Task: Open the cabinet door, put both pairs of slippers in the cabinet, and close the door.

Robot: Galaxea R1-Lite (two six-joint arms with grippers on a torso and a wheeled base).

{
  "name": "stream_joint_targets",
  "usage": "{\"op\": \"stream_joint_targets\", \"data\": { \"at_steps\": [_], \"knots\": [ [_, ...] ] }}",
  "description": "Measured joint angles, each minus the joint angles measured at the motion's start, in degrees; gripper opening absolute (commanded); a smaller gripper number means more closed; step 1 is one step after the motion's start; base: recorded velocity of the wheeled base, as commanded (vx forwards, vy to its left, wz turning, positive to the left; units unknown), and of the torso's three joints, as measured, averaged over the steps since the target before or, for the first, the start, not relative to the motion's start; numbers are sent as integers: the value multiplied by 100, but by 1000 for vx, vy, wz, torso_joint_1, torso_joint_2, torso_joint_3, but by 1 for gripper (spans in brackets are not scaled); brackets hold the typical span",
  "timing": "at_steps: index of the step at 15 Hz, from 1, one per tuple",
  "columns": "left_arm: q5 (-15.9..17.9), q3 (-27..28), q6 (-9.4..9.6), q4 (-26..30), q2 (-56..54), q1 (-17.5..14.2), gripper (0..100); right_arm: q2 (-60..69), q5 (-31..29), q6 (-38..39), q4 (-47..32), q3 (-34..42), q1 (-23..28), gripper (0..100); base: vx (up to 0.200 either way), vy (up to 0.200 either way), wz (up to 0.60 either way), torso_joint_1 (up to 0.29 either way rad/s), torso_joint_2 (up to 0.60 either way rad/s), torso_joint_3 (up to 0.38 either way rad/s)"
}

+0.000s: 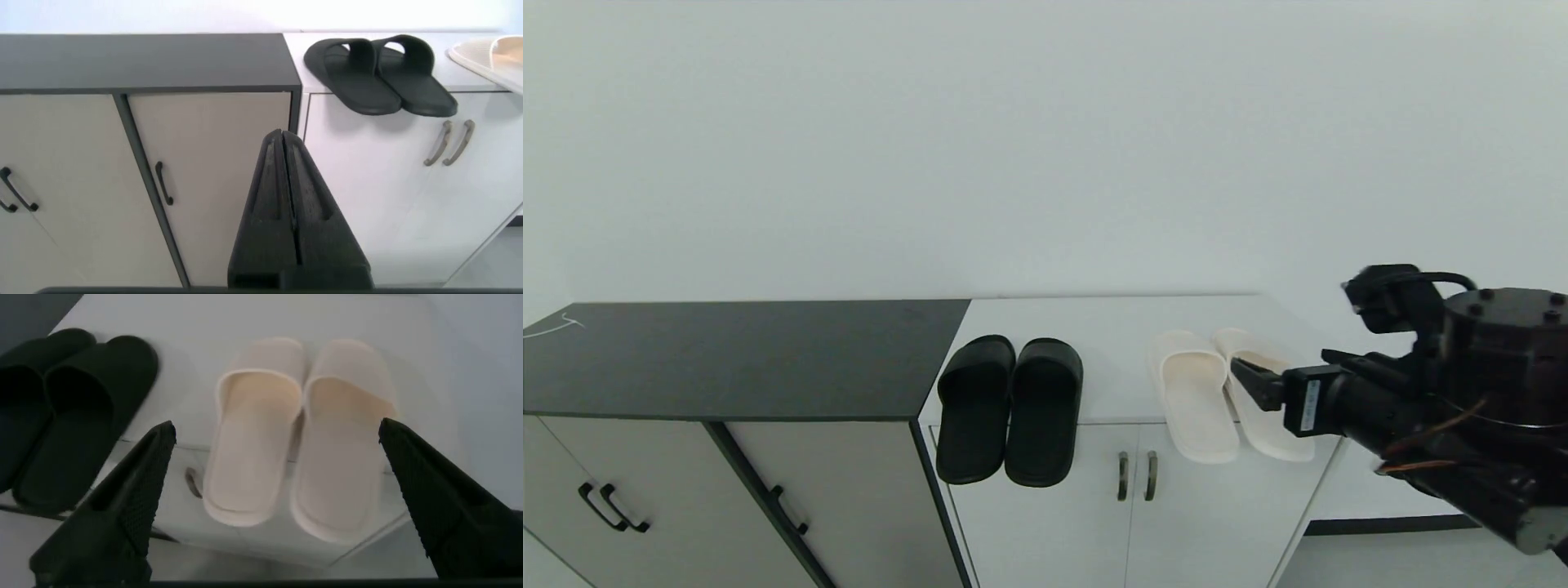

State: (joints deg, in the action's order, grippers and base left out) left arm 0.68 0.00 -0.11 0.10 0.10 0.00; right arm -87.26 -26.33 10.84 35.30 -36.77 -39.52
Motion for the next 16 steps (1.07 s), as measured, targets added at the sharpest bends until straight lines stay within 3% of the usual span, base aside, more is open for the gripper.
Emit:
{"op": "stream_joint_targets", "data": {
  "at_steps": [5, 16],
  "knots": [
    [0, 0, -2, 0, 0, 0, 0, -1130, -95, 500, 46, -502, -44, 100, 0, 0, 0, 0, 0, 0],
    [2, 0, -5, 0, 0, 0, 0, -2588, -290, 555, 484, -1295, 617, 100, 0, 0, 0, 0, 0, 0]
  ]
}}
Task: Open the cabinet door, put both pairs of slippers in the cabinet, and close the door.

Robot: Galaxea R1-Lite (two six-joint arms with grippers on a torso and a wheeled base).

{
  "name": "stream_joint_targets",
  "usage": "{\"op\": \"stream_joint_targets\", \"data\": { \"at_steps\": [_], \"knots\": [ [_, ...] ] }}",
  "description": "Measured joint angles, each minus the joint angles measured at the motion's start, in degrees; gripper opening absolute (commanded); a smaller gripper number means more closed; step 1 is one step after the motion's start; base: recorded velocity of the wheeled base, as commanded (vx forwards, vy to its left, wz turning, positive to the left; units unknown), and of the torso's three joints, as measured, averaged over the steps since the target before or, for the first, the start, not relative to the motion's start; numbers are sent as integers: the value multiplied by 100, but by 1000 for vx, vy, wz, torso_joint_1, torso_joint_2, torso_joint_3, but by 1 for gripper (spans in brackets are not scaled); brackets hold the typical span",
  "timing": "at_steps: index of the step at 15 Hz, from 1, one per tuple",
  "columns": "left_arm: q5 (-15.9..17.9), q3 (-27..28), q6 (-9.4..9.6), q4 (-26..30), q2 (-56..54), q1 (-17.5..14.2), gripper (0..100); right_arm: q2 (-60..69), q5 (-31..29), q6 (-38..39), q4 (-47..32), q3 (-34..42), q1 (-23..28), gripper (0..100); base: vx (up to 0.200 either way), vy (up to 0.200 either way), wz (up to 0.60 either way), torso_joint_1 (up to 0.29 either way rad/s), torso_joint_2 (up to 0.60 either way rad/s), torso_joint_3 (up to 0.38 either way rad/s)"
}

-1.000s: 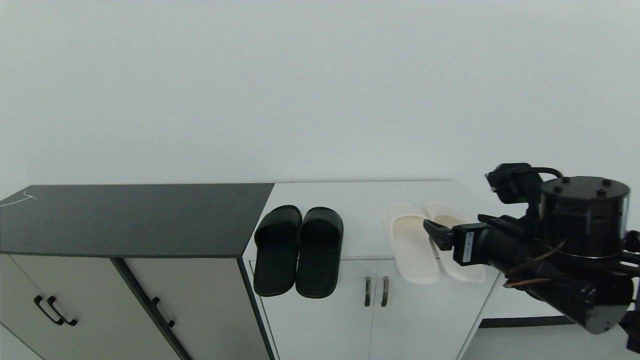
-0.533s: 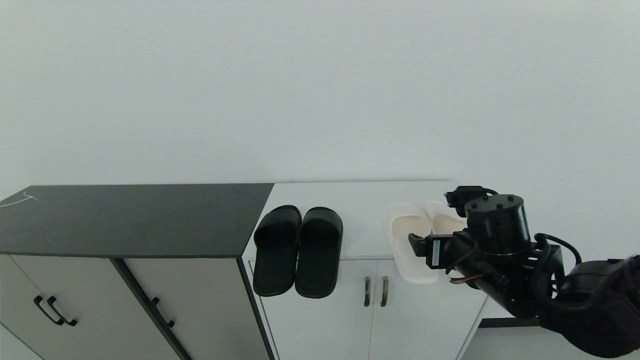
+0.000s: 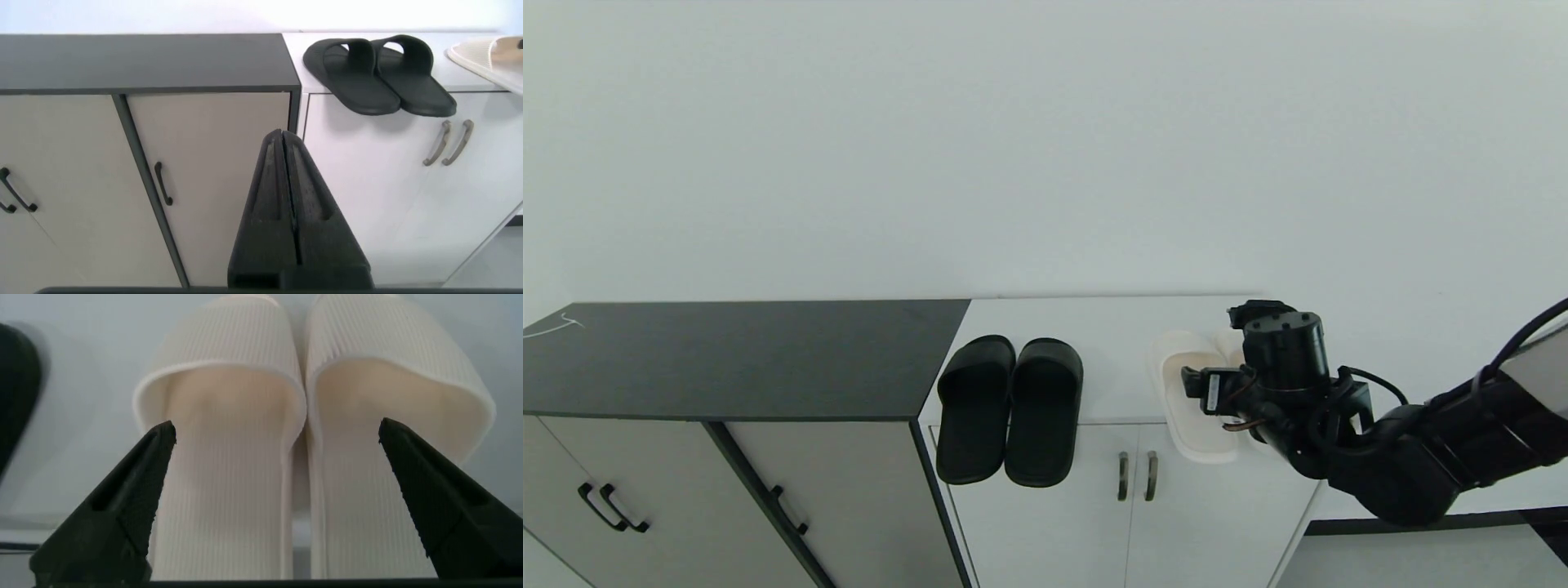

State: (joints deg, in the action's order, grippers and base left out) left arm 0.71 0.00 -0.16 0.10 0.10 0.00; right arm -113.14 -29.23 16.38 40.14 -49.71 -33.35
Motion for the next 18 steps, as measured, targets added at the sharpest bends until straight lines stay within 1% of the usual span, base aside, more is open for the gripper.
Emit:
{"op": "stream_joint_targets", "data": {
  "at_steps": [4, 12, 15, 16, 18],
  "knots": [
    [0, 0, 0, 0, 0, 0, 0, -382, 4, -22, 0, -293, 191, 100, 0, 0, 0, 0, 0, 0],
    [-2, 0, 0, 0, 0, 0, 0, -1057, 15, -90, 11, -1125, 541, 100, 0, 0, 0, 0, 0, 0],
    [-2, 0, 0, 0, 0, 0, 0, -1230, 34, -224, 12, -1348, 660, 100, 0, 0, 0, 0, 0, 0],
    [0, 0, 0, 0, 0, 0, 0, -1276, 37, -249, 48, -1396, 688, 0, 0, 0, 0, 0, 0, 0],
    [-2, 0, 0, 0, 0, 0, 0, -1348, 39, -334, 99, -1477, 714, 0, 0, 0, 0, 0, 0, 0]
  ]
}}
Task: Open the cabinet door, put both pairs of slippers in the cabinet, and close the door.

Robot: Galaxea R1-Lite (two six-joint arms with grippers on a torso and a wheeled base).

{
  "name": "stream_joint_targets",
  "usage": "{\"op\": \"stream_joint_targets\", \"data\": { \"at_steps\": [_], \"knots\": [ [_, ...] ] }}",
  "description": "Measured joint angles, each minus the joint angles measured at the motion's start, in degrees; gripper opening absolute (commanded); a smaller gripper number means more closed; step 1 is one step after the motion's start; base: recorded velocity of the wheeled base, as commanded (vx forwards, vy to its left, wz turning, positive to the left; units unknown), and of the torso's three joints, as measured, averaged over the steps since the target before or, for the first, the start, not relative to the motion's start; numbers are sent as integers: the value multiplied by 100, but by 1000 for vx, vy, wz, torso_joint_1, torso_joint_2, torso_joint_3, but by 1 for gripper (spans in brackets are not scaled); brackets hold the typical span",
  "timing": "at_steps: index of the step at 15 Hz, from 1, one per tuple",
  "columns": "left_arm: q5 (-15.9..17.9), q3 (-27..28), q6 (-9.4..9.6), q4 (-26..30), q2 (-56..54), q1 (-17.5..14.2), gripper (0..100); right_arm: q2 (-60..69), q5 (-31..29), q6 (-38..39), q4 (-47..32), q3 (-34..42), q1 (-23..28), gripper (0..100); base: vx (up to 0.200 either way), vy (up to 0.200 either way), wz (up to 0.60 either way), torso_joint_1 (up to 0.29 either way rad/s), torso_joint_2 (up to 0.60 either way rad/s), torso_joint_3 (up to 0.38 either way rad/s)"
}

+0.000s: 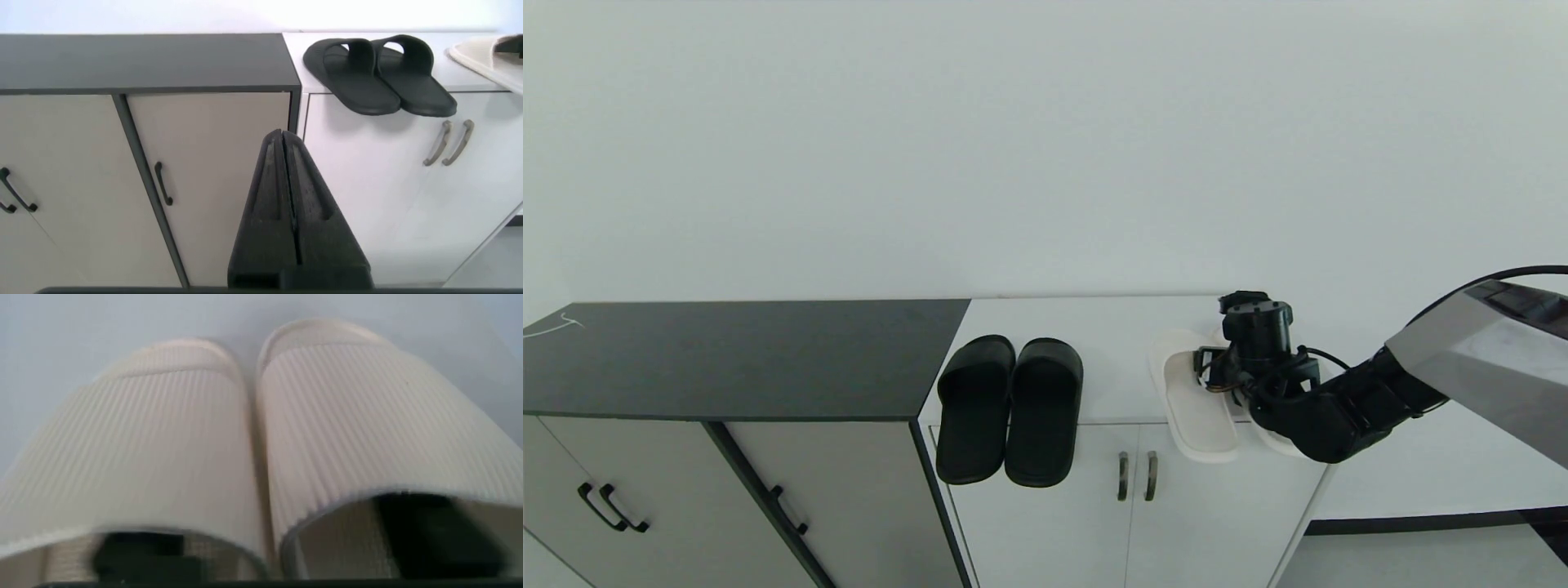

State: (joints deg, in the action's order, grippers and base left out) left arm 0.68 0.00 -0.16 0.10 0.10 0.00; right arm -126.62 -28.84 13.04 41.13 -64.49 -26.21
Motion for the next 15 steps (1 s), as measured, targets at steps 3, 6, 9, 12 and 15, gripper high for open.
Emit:
{"op": "stream_joint_targets", "data": {
  "at_steps": [3, 6, 9, 12, 15],
  "knots": [
    [2, 0, 0, 0, 0, 0, 0, -28, 7, -21, 107, -32, 4, 0, 0, 0, 0, 0, 0, 0],
    [2, 0, 2, 0, 0, 0, 0, 173, 277, -22, 349, 223, -124, 0, 0, 0, 0, 0, 0, 0],
    [2, 0, 0, 0, 0, 0, 0, 907, 1022, -22, 589, 1067, -512, 0, -133, 0, 0, 3, 3, 0],
    [2, 0, 0, 0, 0, 0, 0, 2081, 1952, -27, 805, 2350, -1056, 0, -200, 0, 0, 2, 2, 4],
    [7, 0, 5, 0, 0, 0, 0, 3227, 2639, -35, 862, 3450, -1621, 0, -200, 0, 0, 3, -1, 4]
  ]
}}
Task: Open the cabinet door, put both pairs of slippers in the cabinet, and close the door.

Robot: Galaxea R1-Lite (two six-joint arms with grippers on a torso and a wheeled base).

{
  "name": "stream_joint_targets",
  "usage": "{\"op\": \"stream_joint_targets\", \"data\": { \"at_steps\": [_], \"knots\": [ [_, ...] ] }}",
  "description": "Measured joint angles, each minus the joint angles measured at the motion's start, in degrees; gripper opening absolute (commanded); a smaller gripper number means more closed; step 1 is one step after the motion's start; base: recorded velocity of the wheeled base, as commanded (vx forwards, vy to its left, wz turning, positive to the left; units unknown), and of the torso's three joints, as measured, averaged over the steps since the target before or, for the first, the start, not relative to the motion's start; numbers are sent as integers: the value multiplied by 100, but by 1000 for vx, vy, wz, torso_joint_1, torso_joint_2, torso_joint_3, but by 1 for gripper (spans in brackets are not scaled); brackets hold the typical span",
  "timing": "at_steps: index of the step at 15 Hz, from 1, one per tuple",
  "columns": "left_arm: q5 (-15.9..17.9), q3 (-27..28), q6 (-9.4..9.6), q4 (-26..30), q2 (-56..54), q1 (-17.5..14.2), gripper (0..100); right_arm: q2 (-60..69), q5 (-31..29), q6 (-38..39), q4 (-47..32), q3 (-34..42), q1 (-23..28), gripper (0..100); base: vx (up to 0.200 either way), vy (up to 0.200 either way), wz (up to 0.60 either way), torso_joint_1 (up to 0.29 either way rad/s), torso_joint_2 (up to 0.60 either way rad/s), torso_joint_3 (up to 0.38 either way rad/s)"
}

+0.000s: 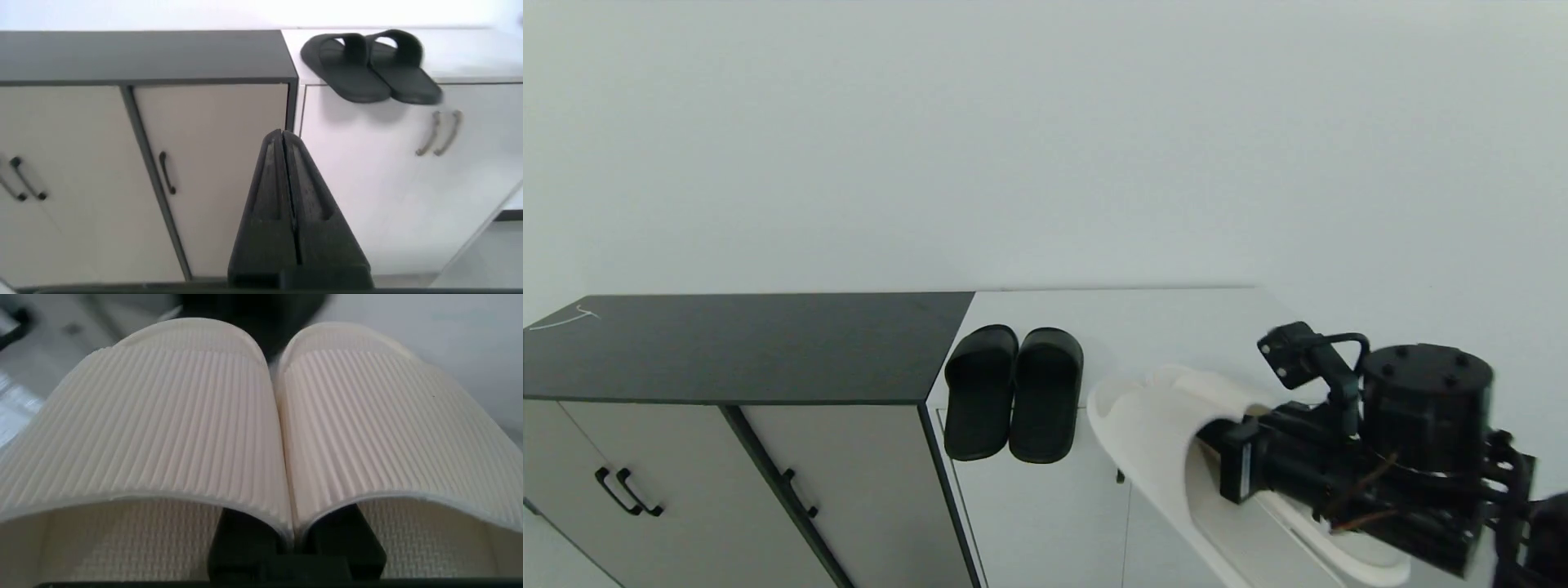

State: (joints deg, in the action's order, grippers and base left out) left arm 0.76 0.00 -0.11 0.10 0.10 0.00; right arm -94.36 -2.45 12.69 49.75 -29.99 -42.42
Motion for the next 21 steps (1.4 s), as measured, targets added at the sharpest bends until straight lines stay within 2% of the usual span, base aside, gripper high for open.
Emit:
{"op": "stream_joint_targets", "data": {
  "at_steps": [2, 5, 21],
  "knots": [
    [2, 0, 1, 0, 0, 0, 0, 544, 172, -62, 4, 480, -276, 0, -100, 0, 0, -4, -4, 1],
    [2, 0, 4, 0, 0, 0, 0, 965, 302, -407, 28, 894, -424, 0, 0, 67, 0, -1, -1, 1],
    [2, 0, 4, 1, 0, 0, 0, 1173, 296, -424, 263, 1001, -562, 0, 0, 200, 0, 5, 1, 2]
  ]
}}
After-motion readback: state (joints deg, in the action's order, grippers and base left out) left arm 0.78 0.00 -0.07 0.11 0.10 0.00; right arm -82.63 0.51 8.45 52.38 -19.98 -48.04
